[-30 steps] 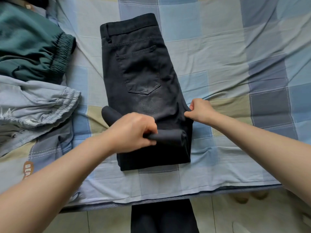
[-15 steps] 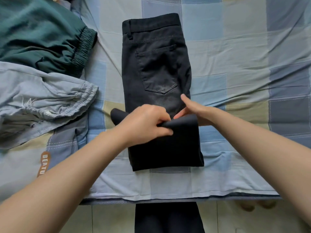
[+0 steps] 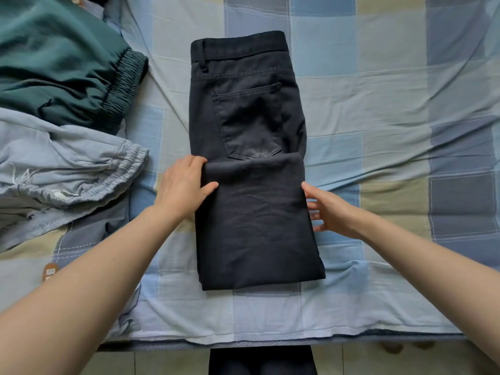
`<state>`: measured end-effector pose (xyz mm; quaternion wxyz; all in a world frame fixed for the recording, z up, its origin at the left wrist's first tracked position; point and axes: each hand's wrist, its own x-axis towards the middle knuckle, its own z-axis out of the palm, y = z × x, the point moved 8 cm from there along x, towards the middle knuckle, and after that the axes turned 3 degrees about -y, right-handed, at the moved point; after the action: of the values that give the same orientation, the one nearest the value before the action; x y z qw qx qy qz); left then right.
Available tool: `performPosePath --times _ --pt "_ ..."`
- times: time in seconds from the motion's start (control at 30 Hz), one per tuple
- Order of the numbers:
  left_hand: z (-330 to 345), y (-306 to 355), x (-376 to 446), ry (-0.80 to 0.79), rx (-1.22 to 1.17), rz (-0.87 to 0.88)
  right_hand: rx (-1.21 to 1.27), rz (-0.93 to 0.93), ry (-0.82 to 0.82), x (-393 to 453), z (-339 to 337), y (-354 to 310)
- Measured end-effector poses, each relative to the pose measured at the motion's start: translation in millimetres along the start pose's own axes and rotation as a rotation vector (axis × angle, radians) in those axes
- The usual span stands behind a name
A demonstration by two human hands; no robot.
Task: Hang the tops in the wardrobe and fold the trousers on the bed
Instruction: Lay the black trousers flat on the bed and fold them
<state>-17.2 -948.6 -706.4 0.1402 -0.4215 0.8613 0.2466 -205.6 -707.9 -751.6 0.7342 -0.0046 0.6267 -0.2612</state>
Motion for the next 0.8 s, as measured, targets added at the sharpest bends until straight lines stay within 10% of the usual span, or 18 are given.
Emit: performPosePath --times 0.2,0.3,0.4,0.5,0.63,0.8 --pt "2 -22 -9 0.004 -0.348 -0.131 -0.386 -0.040 0.166 -3 -3 -11" --pt "-18 -7 -16 0.236 0.007 0.131 -0.939 -0.215 0.523 -19 -21 -54" --pt "-15 17 -36 0.360 0.402 0.619 -1.387 -0.862 0.844 -63 14 -105" --pt "26 16 -58 0.147 0.717 0.964 -1.868 -1.324 0.600 -73 65 -87" --pt "47 15 -47 0.035 0.799 0.984 -2.417 -1.043 0.358 -27 46 -57" --pt "53 20 -13 0.091 0.814 0.987 -2.431 -1.108 0.383 8 35 -64"
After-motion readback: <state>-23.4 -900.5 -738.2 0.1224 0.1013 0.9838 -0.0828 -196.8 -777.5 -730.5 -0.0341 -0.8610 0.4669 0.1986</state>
